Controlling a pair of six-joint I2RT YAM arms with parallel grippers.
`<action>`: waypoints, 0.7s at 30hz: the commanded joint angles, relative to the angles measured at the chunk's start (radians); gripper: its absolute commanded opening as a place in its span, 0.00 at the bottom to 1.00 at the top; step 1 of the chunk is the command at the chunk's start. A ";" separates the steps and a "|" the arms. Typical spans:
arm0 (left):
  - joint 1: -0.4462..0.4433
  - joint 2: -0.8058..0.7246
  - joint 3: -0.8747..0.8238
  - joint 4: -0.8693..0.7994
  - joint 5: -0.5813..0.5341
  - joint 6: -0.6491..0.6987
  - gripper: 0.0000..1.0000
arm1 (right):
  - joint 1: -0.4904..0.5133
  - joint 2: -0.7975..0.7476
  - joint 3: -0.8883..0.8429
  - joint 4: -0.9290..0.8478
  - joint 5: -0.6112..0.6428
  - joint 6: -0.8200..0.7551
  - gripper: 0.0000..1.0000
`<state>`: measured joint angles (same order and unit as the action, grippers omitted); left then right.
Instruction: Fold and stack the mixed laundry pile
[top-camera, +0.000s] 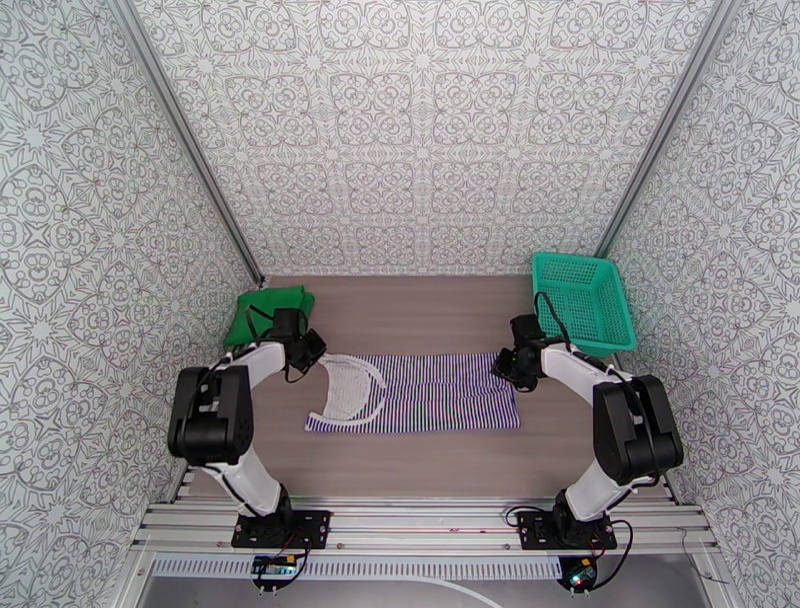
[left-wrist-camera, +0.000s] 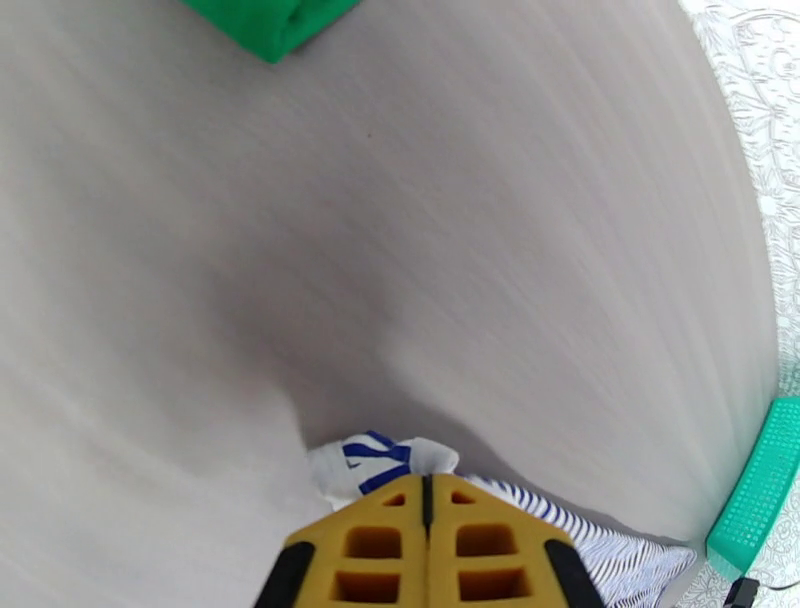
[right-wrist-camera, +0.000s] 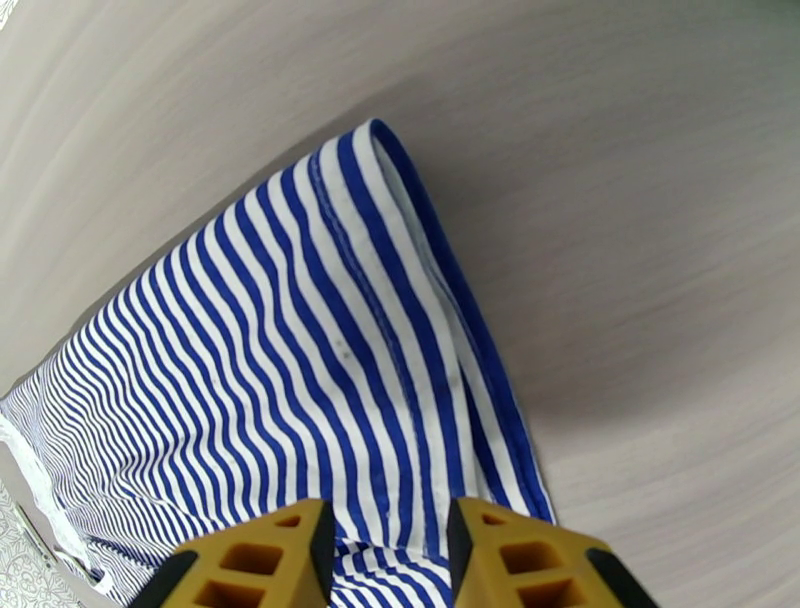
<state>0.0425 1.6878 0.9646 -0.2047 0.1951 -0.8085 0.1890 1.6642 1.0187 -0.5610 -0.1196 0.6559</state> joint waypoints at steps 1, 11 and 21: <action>0.009 -0.079 -0.063 0.081 0.006 0.005 0.00 | 0.003 -0.001 0.014 0.010 -0.007 -0.004 0.36; 0.015 -0.165 -0.203 0.100 -0.022 0.007 0.02 | 0.003 -0.012 0.001 0.012 -0.006 0.000 0.37; 0.118 -0.183 -0.301 0.166 -0.058 -0.009 0.23 | 0.002 -0.041 -0.004 -0.026 0.005 -0.020 0.37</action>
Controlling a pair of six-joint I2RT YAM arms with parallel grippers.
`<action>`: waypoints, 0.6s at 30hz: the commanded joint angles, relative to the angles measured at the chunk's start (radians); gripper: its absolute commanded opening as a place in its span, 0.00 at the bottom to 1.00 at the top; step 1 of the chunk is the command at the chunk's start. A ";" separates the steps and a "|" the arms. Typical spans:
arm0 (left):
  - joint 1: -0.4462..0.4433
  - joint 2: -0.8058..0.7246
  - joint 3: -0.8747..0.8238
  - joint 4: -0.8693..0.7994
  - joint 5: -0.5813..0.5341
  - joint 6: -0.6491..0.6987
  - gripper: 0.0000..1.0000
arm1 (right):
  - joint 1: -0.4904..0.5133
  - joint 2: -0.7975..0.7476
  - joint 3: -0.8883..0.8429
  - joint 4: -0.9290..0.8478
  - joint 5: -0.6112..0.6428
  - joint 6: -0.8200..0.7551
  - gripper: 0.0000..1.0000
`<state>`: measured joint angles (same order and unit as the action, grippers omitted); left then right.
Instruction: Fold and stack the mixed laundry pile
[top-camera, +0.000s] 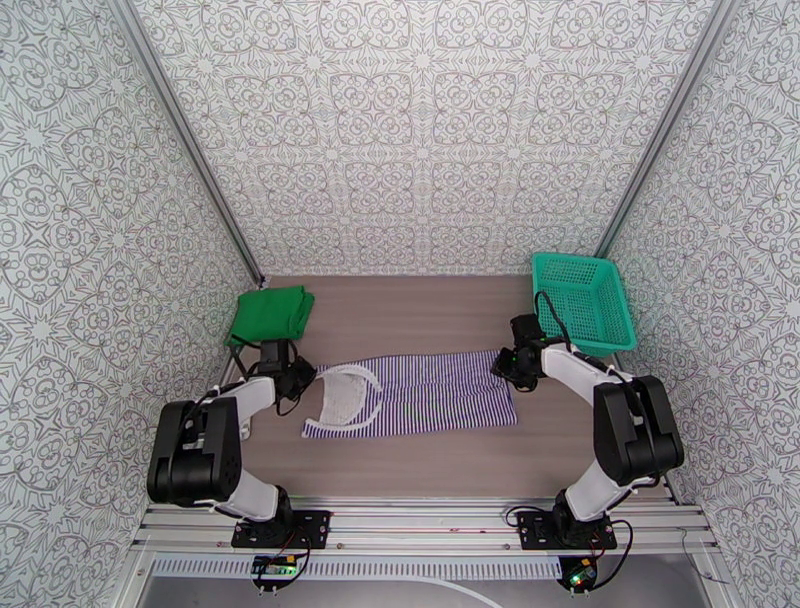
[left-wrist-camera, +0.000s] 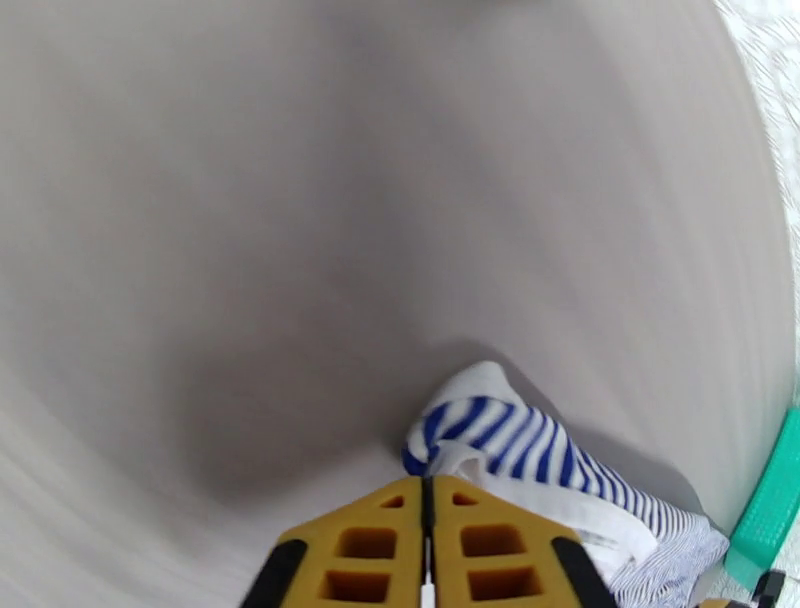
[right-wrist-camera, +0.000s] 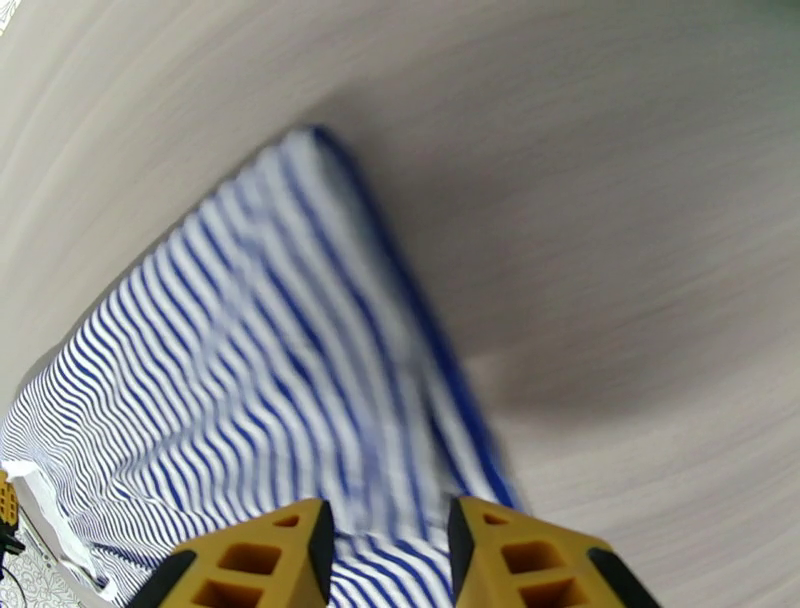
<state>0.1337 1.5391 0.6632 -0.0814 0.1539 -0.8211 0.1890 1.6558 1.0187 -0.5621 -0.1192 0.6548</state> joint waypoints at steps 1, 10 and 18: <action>0.033 -0.043 0.009 0.032 -0.016 0.011 0.34 | 0.003 -0.035 -0.002 -0.030 0.003 -0.022 0.37; -0.013 -0.133 0.116 -0.095 0.005 0.068 0.21 | 0.016 -0.029 0.023 -0.047 -0.040 -0.036 0.36; -0.141 0.063 0.271 -0.086 0.065 0.106 0.21 | 0.096 0.094 0.106 -0.036 -0.068 -0.038 0.35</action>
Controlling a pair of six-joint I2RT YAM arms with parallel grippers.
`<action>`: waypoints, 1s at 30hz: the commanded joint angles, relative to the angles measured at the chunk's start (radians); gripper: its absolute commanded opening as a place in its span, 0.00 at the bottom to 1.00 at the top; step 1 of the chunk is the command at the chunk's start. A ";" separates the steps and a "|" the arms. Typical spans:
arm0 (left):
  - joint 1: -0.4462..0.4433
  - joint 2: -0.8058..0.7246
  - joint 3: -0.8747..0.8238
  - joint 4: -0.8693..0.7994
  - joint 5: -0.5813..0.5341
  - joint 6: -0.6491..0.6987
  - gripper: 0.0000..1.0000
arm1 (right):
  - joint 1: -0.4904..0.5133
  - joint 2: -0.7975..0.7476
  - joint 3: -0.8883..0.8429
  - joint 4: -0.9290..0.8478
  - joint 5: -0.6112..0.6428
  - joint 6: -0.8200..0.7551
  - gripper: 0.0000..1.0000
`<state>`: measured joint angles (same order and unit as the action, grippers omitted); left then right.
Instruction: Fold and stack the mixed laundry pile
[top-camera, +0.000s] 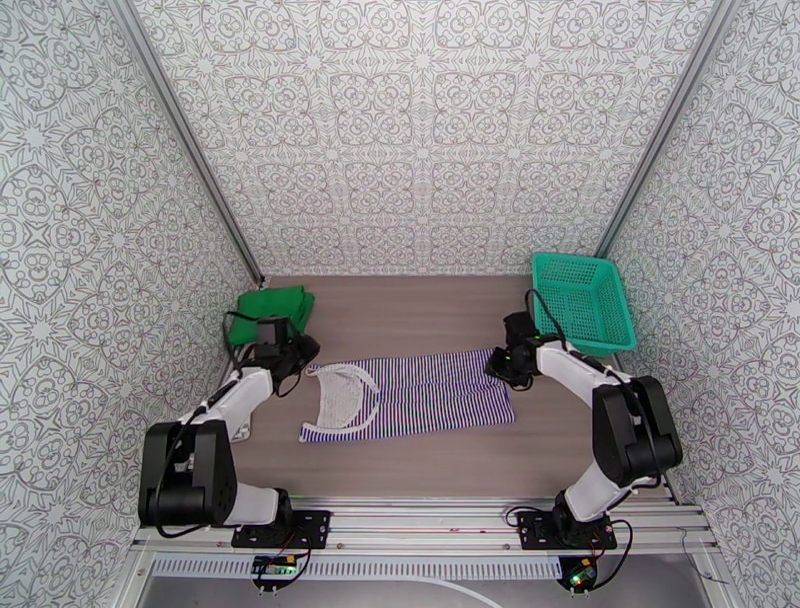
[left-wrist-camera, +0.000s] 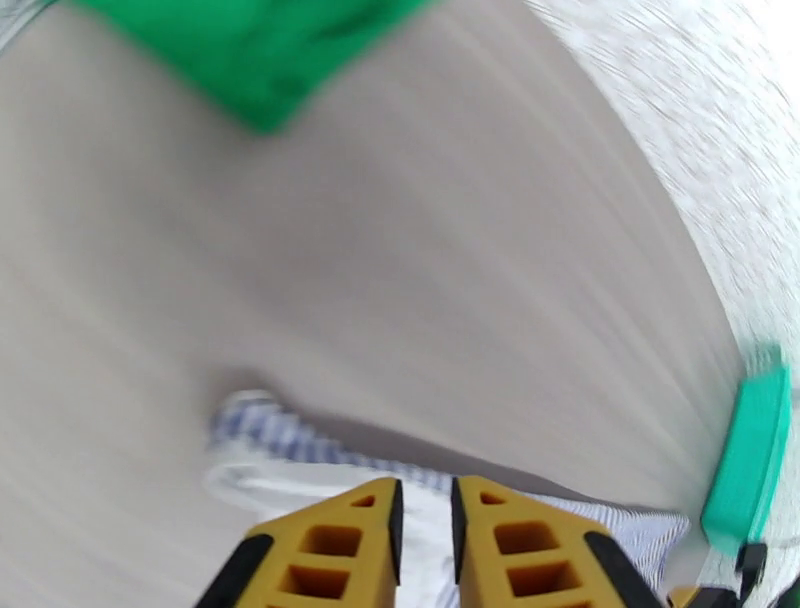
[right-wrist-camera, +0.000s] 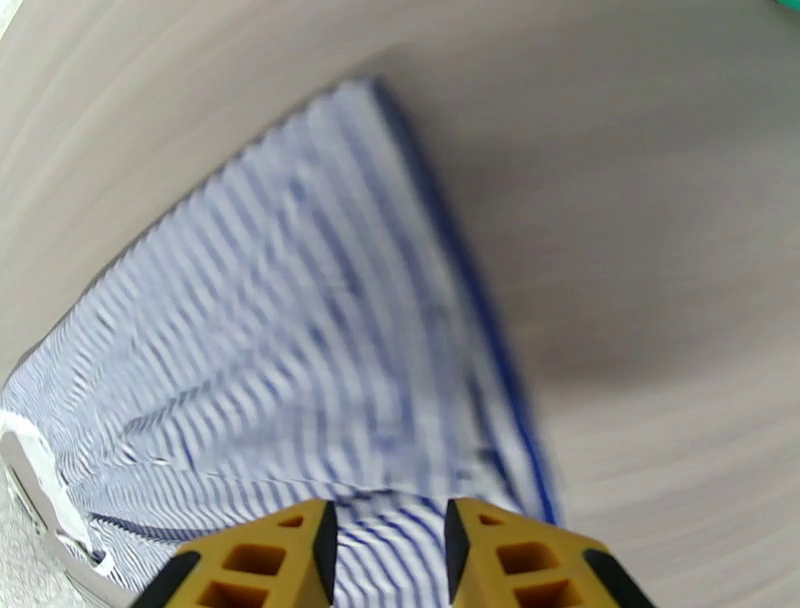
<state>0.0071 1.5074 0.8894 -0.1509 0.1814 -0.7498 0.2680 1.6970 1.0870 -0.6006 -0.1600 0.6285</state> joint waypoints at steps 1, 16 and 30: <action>-0.020 0.136 0.068 -0.018 0.043 0.035 0.19 | 0.021 0.075 0.047 0.002 -0.031 -0.010 0.35; 0.064 0.183 -0.105 0.074 0.036 0.025 0.14 | 0.015 0.159 0.070 -0.047 0.160 -0.024 0.35; 0.082 0.054 -0.018 -0.030 0.077 0.125 0.25 | -0.035 0.068 0.088 -0.067 0.090 -0.061 0.37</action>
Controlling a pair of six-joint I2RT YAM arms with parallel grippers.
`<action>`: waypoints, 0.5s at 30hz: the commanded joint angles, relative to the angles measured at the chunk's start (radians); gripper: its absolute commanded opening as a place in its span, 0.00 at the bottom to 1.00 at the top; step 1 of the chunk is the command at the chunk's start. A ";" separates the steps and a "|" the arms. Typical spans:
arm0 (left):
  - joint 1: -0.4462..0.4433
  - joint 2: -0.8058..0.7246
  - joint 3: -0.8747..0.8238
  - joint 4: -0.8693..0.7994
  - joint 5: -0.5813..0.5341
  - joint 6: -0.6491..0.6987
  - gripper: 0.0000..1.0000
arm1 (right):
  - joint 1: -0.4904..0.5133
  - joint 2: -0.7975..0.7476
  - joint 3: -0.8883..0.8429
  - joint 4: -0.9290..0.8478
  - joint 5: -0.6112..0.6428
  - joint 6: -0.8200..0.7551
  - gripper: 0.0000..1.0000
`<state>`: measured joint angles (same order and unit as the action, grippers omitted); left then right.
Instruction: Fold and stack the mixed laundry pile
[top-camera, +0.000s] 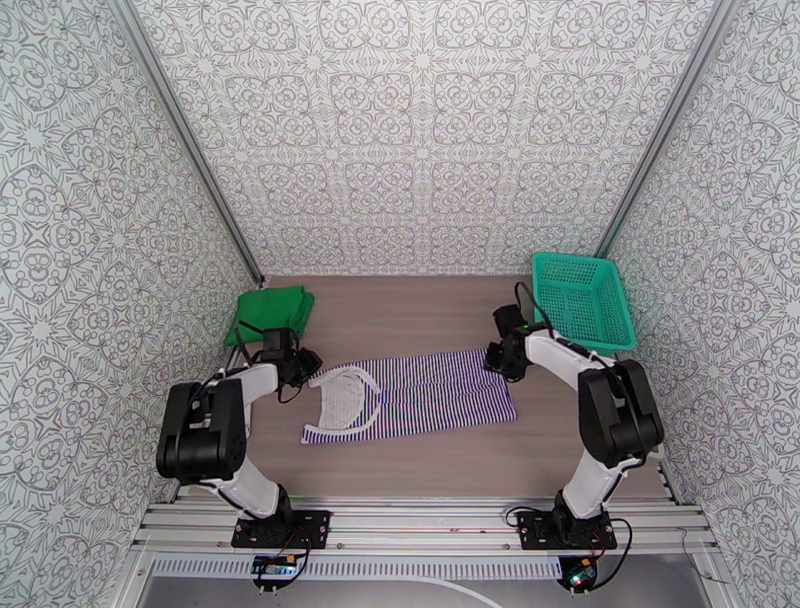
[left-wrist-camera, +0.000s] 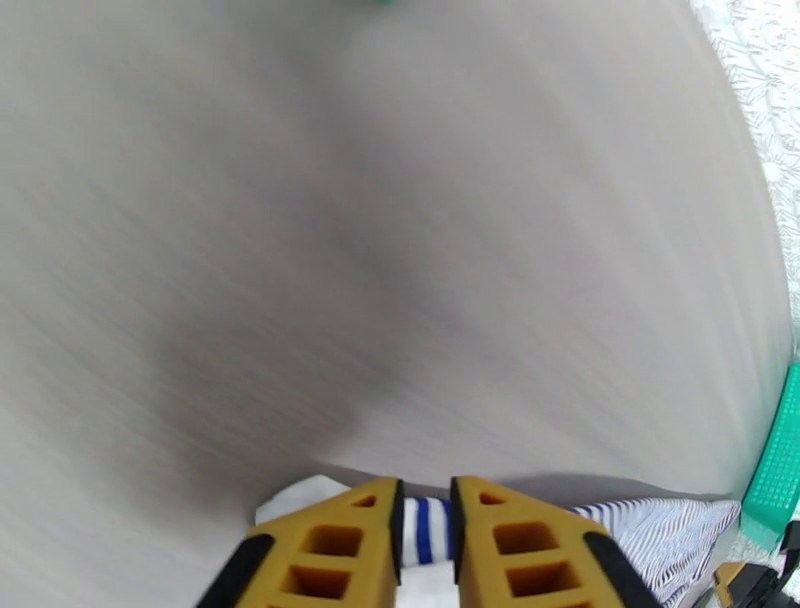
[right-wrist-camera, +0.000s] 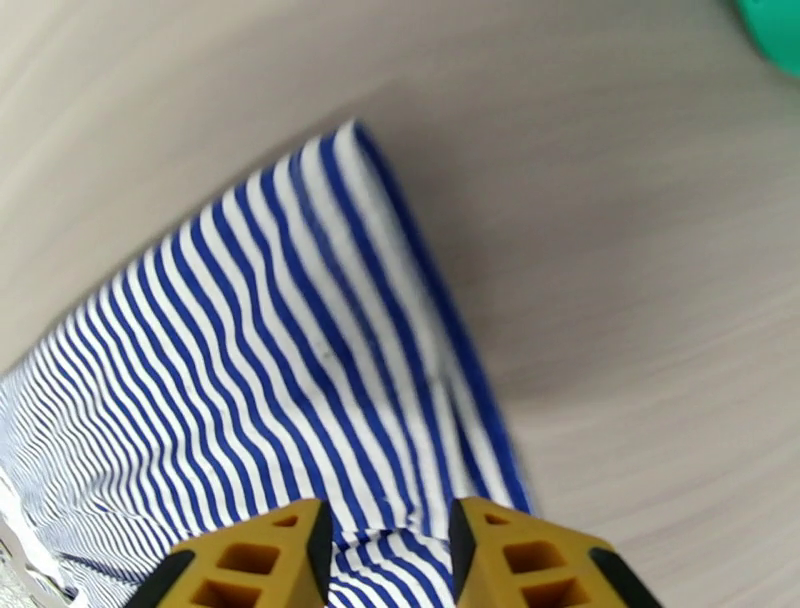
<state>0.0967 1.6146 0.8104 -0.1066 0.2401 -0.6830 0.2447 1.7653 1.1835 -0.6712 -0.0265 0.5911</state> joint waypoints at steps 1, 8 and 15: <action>-0.016 -0.071 0.075 -0.110 0.015 0.069 0.25 | -0.012 0.004 -0.014 0.020 -0.070 -0.029 0.36; -0.106 -0.225 0.050 -0.261 -0.063 0.095 0.27 | -0.010 0.058 -0.037 0.062 -0.084 -0.040 0.26; -0.178 -0.325 -0.049 -0.316 -0.052 0.063 0.30 | -0.010 0.100 -0.002 0.014 -0.015 -0.074 0.23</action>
<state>-0.0631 1.3117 0.8017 -0.3470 0.2039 -0.6189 0.2325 1.8477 1.1648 -0.6346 -0.0750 0.5415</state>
